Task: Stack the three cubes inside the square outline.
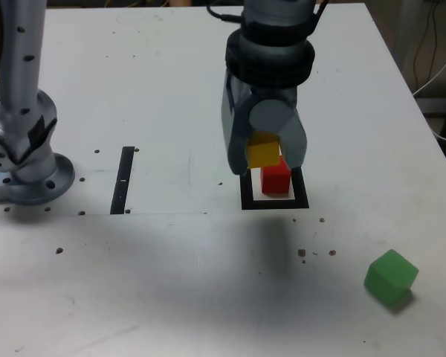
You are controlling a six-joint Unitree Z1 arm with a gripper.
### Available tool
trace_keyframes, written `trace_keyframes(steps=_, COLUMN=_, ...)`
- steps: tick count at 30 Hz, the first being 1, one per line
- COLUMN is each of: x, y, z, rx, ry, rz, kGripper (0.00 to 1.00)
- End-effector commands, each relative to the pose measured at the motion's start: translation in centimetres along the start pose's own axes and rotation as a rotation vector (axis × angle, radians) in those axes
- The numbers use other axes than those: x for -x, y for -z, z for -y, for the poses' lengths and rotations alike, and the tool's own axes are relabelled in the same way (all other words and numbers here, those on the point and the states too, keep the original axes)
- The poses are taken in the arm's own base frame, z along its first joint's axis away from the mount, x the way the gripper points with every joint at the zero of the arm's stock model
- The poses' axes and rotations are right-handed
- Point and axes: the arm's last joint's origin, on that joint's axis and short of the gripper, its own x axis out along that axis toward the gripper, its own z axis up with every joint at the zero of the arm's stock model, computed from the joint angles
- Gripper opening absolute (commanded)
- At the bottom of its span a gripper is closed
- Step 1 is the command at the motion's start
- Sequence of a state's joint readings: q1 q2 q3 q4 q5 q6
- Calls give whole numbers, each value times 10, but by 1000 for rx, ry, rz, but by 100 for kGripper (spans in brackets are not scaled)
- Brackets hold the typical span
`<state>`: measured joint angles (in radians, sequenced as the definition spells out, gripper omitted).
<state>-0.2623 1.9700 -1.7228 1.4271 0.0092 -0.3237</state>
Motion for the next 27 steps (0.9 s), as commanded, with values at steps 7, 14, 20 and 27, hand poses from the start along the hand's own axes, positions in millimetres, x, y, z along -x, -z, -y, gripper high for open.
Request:
trace_keyframes(steps=7, x=-6, y=-14, z=-24, rx=-29, ry=4, rz=-8, kGripper=19)
trace_keyframes(steps=14, x=-15, y=-25, z=-48, rx=-28, ry=15, rz=-29, kGripper=19)
trace_keyframes(steps=20, x=-29, y=-31, z=-48, rx=-28, ry=21, rz=-53, kGripper=19)
trace_keyframes(steps=27, x=-44, y=-42, z=-46, rx=-44, ry=28, rz=-65, kGripper=19)
